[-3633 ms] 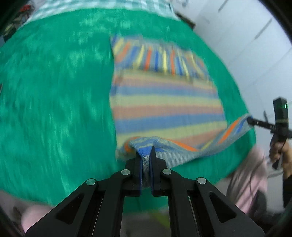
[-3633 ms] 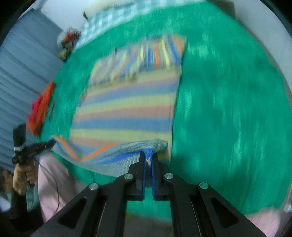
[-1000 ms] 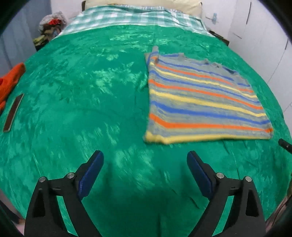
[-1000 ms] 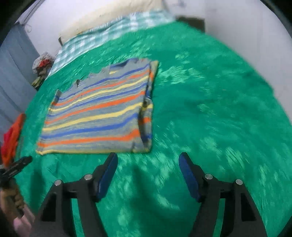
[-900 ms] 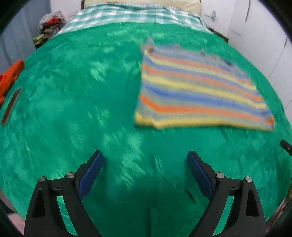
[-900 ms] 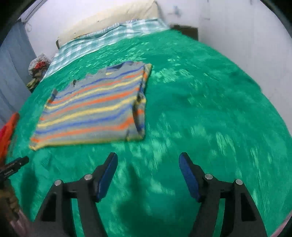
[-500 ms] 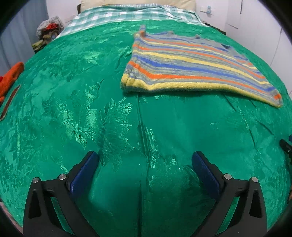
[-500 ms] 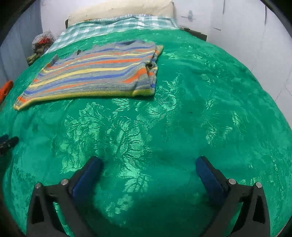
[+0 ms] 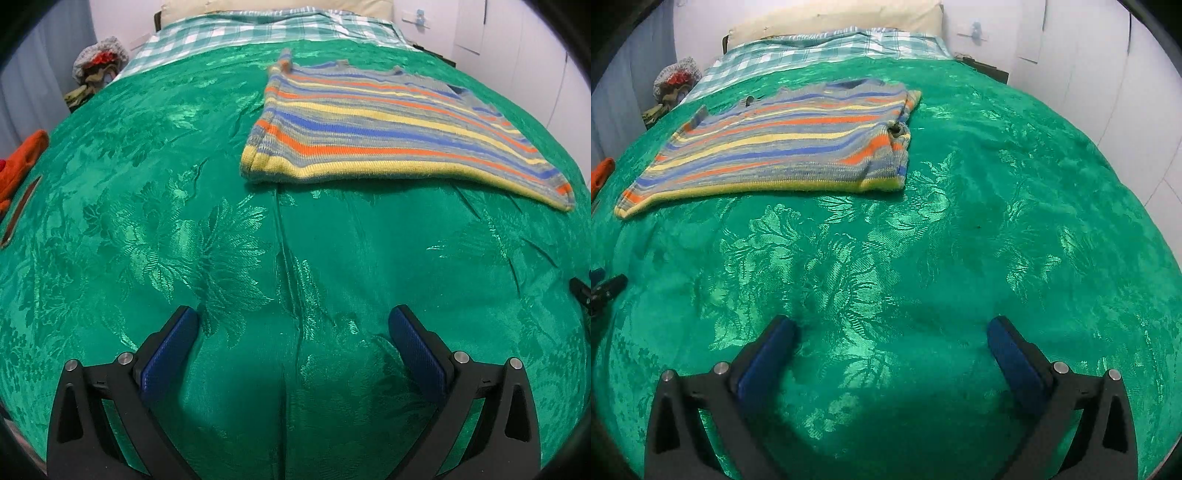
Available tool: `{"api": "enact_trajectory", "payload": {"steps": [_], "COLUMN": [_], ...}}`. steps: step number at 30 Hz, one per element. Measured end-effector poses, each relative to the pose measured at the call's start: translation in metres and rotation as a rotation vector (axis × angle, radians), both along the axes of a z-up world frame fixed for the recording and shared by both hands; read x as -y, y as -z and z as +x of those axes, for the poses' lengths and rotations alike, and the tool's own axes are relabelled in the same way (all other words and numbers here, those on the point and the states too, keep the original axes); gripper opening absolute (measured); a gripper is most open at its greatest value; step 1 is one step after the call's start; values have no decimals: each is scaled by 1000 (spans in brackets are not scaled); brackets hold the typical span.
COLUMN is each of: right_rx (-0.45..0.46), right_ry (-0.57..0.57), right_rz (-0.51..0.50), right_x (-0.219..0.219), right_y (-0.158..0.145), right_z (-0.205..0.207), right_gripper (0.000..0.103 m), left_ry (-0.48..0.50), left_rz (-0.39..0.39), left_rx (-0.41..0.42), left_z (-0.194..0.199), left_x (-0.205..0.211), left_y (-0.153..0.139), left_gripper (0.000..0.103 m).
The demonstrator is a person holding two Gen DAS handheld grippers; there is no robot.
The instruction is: Fold small clothes
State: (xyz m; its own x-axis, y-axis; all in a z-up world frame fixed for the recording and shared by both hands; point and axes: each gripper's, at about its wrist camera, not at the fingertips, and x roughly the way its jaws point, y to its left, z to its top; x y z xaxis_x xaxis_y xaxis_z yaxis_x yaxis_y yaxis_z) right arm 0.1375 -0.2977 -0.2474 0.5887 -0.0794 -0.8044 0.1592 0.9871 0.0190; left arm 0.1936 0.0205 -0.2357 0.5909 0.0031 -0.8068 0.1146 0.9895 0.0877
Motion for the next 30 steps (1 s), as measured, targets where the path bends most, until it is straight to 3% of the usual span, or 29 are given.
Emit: {"api": "enact_trajectory", "payload": {"steps": [30], "right_rx": [8], "right_ry": [12], "right_rz": [-11], "right_x": [0], "right_y": [0], "right_z": [-1], "right_gripper": [103], "left_ry": [1], "left_rz": [6], "left_rx": [43], "left_z": [-2], "left_x": [1], "left_y": [-1], "left_gripper": [102]}}
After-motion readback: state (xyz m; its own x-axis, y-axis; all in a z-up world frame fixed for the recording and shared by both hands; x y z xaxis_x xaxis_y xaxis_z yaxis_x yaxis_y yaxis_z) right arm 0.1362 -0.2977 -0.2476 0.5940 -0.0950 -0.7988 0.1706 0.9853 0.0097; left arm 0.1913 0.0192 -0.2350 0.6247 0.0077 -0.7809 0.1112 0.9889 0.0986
